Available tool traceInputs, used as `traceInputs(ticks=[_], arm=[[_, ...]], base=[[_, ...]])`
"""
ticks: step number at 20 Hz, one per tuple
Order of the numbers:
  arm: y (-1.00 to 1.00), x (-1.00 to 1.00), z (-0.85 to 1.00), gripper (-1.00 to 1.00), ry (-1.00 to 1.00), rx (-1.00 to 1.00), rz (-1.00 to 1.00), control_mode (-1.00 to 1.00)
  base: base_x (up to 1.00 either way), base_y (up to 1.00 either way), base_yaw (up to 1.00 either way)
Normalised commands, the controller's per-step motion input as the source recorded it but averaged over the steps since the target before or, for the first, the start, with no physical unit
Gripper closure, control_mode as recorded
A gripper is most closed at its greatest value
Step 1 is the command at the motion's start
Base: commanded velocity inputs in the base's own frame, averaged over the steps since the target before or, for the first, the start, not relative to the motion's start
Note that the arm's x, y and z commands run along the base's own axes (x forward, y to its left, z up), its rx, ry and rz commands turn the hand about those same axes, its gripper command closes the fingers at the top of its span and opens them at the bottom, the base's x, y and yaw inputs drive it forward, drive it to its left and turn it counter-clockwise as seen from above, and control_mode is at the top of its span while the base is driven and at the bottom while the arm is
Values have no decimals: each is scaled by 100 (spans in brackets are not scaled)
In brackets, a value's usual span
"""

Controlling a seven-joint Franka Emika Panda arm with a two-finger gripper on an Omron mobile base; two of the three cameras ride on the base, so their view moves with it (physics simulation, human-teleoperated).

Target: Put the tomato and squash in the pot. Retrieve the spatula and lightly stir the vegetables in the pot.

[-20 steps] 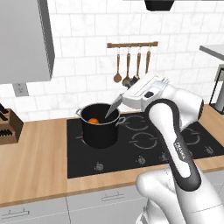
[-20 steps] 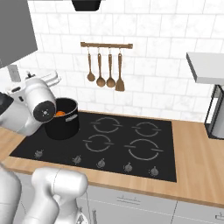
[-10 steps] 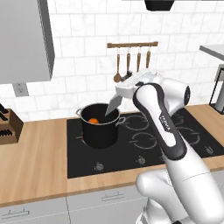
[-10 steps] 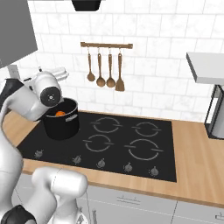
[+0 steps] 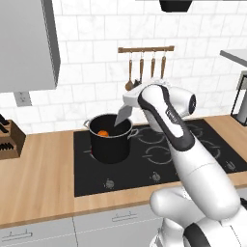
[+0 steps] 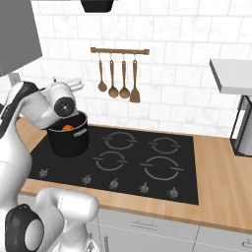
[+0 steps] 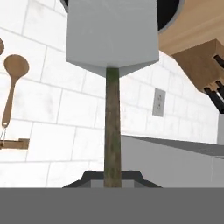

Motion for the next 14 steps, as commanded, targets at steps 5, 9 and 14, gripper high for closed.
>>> traceInputs(ticks=[5,9,14], arm=[[10,49,-12,100,0,0,0,-100],[22,42,-9,100,0,0,0,-100],[39,18,-13,100,0,0,0,-100]], base=[[0,0,0],[0,0,0],[0,0,0]])
